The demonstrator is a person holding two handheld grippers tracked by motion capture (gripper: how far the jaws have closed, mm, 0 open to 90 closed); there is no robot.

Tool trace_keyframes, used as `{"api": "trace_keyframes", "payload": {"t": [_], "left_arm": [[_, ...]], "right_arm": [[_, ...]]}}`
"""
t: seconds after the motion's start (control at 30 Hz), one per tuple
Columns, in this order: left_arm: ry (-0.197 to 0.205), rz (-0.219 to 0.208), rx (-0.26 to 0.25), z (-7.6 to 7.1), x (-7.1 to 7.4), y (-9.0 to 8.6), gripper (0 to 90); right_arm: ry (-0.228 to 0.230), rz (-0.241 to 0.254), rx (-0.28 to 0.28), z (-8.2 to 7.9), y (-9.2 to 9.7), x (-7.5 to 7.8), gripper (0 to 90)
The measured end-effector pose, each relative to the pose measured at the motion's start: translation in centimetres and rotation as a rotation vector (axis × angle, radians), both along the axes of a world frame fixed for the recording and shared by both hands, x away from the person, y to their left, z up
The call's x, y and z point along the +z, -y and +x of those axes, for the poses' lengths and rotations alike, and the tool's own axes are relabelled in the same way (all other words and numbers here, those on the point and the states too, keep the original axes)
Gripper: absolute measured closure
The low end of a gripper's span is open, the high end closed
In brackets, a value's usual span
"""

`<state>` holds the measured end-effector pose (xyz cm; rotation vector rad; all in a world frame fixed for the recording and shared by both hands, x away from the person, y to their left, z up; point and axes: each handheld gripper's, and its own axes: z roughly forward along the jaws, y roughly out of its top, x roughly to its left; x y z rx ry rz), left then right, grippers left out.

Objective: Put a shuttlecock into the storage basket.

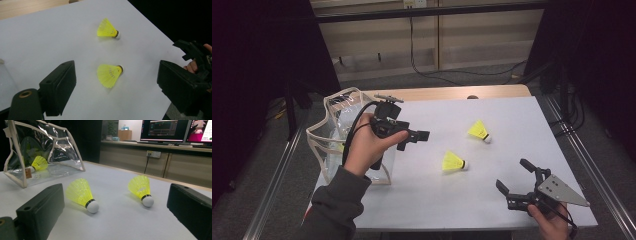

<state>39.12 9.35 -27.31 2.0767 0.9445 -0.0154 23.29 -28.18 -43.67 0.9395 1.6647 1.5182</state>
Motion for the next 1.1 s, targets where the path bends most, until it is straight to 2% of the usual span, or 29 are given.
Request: {"api": "trace_keyframes", "payload": {"t": [0.57, 1.1], "left_arm": [[0.001, 0.007, -0.024, -0.8, -2.3, 1.8, 16.1], [-0.021, -0.005, -0.036, -1.1, -4.6, 2.8, 15.5]], "right_arm": [[-0.002, 0.003, -0.001, 0.0, 0.0, 0.0, 0.9], [-0.002, 0.004, -0.003, 0.1, 0.0, 0.0, 1.0]]}}
